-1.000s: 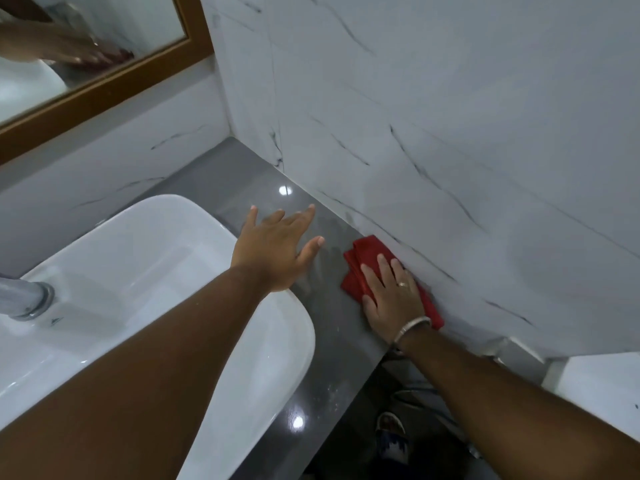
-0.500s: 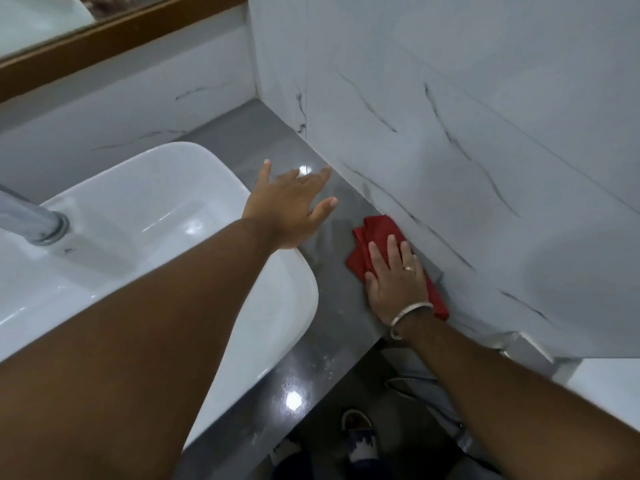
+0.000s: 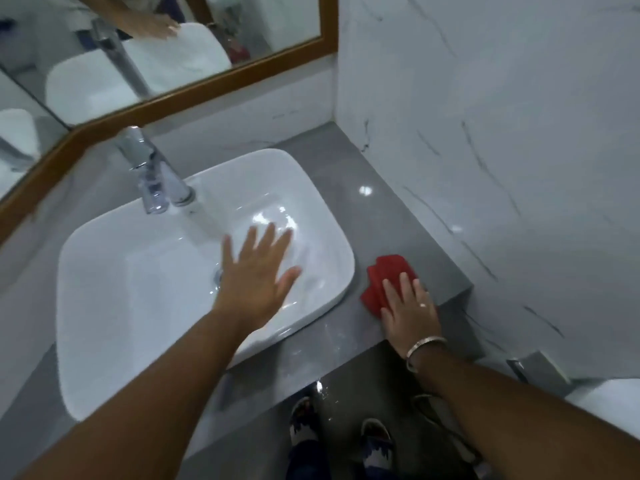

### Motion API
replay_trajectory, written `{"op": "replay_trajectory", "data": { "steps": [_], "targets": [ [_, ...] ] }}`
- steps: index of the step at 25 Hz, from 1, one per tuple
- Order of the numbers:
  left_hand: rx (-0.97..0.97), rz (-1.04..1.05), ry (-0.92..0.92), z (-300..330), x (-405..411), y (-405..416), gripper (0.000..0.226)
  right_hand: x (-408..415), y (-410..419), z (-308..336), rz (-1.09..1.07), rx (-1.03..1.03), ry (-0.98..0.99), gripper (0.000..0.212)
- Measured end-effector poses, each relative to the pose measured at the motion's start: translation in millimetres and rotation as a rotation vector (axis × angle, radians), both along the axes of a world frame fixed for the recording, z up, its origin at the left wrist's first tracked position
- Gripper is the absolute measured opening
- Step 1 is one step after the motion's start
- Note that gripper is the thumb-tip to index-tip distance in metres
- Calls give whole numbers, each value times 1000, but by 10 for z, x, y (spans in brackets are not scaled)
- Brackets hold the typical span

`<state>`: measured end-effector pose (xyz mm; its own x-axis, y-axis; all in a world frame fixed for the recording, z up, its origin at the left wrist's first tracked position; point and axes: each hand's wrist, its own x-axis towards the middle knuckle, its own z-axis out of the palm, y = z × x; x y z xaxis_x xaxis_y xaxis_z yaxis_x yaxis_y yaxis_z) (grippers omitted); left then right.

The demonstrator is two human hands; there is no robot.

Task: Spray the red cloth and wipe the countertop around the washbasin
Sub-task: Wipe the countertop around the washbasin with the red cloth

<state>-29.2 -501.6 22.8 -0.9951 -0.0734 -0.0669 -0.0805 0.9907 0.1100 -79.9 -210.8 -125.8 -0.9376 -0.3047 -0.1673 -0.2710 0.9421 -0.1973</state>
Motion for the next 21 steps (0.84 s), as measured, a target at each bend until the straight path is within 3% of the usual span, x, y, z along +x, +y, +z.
{"op": "replay_trajectory", "data": {
  "steps": [6, 10, 14, 18, 21],
  "targets": [
    [-77, 503, -227, -125, 1684, -954, 96, 327, -366, -48, -200, -81, -17, 63],
    [-101, 524, -227, -316, 1760, -978, 95, 398, -377, -82, -159, -41, 22, 60],
    [-94, 511, -170, -325, 1791, -1000, 93, 1108, -1205, 13, -227, -99, -17, 60],
    [-35, 443, -154, -349, 1824, -1026, 89, 1989, -2134, 50, 92, -69, -87, 61],
    [-94, 283, -108, -342, 1939, -1304, 84, 1827, -1735, -24, 473, -54, -42, 61]
  ]
}}
